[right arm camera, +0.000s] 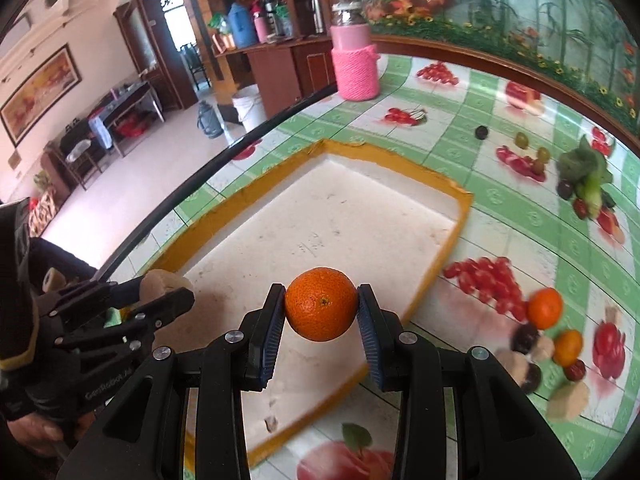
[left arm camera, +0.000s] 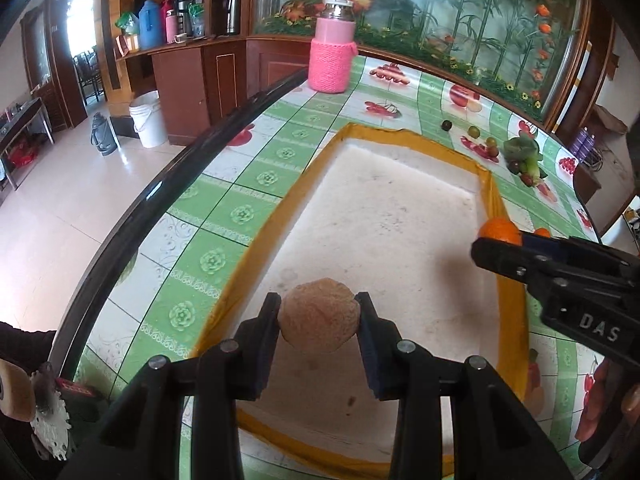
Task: Organize fruits
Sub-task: 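Carry both items into the white tray and open both tools to release, then withdraw both tools from the tray back toward the remaining food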
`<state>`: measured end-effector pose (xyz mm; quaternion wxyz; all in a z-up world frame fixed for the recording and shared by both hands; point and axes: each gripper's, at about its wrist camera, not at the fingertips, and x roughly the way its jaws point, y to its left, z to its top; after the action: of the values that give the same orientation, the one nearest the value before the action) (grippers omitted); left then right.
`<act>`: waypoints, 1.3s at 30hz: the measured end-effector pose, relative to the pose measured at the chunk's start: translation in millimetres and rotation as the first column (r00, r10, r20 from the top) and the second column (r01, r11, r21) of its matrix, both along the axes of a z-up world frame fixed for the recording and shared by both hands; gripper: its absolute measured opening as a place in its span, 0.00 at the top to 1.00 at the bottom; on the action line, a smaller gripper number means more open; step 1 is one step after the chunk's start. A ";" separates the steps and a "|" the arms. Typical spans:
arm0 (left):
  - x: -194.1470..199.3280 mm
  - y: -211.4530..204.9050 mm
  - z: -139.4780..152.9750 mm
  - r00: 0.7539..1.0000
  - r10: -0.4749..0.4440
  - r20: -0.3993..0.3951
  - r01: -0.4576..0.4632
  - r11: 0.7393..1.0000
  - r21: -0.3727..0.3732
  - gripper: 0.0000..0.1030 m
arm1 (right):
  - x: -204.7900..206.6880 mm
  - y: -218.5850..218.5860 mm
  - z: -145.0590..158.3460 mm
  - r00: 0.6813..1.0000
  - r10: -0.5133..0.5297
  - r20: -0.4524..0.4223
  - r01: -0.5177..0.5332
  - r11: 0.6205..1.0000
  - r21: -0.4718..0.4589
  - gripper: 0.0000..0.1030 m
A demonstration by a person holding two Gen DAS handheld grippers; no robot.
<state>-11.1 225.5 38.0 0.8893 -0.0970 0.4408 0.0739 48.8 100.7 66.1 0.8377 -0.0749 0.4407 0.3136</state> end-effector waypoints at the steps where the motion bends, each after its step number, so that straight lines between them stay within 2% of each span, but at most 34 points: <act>1: 0.8 1.5 -2.0 1.000 -0.003 -0.003 0.003 1.000 0.004 0.61 | 2.2 6.6 -4.4 1.000 0.010 -0.003 -0.010 1.000 -0.015 0.66; 11: 6.8 3.2 -19.7 0.999 -0.039 -0.025 0.040 0.998 0.039 0.61 | 16.1 24.8 -37.7 0.999 0.020 -0.039 -0.024 0.993 -0.119 0.66; 17: 6.0 -0.1 -23.4 0.998 -0.050 -0.022 0.052 0.996 0.074 0.61 | 18.2 33.4 -43.7 0.999 0.033 -0.022 -0.036 0.983 -0.180 0.61; 21: 3.4 0.6 -21.2 0.998 -0.057 -0.015 0.058 0.996 0.065 0.58 | 18.1 34.5 -45.7 0.999 0.031 -0.020 -0.035 0.979 -0.199 0.60; 23: 1.8 0.8 -19.3 0.998 -0.055 -0.012 0.055 0.996 0.065 0.50 | 17.3 34.4 -45.5 0.999 0.031 -0.020 -0.034 0.978 -0.204 0.58; 30: -9.7 0.0 -5.1 0.999 -0.045 0.029 0.042 0.995 0.094 0.39 | 4.7 28.3 -37.1 0.999 0.030 -0.014 -0.032 0.981 -0.189 0.56; 39: -33.2 -1.2 20.0 0.994 -0.008 0.108 -0.008 0.989 0.151 0.21 | -31.7 -0.2 -2.8 0.998 0.014 0.061 -0.004 0.988 -0.153 0.50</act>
<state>-44.4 224.3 57.9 0.9166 -0.0333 0.3852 0.1018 17.0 100.6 63.3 0.8414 -0.1506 0.4368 0.2802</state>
